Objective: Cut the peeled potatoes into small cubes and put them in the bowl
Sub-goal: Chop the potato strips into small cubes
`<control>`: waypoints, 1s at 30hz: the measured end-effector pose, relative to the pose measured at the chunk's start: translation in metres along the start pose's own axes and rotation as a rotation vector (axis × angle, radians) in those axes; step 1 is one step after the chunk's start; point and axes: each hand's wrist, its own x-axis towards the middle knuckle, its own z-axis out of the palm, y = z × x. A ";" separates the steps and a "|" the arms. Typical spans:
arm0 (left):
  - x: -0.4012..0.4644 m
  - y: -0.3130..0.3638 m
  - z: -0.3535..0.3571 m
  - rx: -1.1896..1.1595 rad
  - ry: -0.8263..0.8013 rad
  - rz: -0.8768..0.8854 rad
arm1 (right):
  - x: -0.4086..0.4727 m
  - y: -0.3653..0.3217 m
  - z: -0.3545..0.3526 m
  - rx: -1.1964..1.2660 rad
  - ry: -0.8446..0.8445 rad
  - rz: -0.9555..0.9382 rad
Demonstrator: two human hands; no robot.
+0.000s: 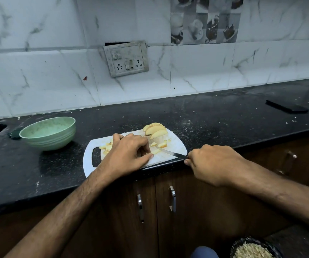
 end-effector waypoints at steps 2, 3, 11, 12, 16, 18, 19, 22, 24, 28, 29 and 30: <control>0.000 -0.001 -0.001 -0.009 -0.001 0.013 | 0.001 -0.005 -0.001 0.007 -0.023 -0.005; 0.000 -0.002 -0.001 -0.013 -0.006 0.018 | 0.001 -0.007 -0.002 -0.001 -0.037 -0.006; -0.010 -0.011 -0.012 -0.037 -0.061 0.106 | -0.003 -0.009 0.002 -0.209 0.107 -0.060; -0.011 -0.013 -0.013 -0.047 -0.072 0.113 | -0.003 -0.005 0.000 -0.163 0.092 -0.042; -0.014 -0.017 -0.012 -0.081 -0.116 0.123 | 0.000 0.000 -0.007 -0.010 -0.003 -0.005; -0.014 -0.018 -0.012 -0.080 -0.121 0.126 | 0.000 -0.003 -0.006 0.002 -0.051 -0.002; -0.015 -0.018 -0.011 -0.080 -0.119 0.128 | 0.001 -0.005 -0.005 0.017 -0.073 0.003; -0.014 -0.021 -0.010 -0.079 -0.108 0.148 | 0.000 -0.010 -0.005 0.039 -0.103 0.011; -0.015 -0.021 -0.011 -0.080 -0.095 0.147 | -0.004 -0.013 -0.003 -0.072 -0.044 -0.026; -0.016 -0.020 -0.011 -0.085 -0.061 0.135 | -0.011 -0.014 0.000 -0.250 0.118 -0.105; -0.016 -0.020 -0.010 -0.091 -0.053 0.133 | -0.011 -0.012 -0.002 -0.239 0.120 -0.097; -0.017 -0.021 -0.010 -0.097 -0.047 0.131 | -0.011 -0.010 -0.005 -0.206 0.106 -0.084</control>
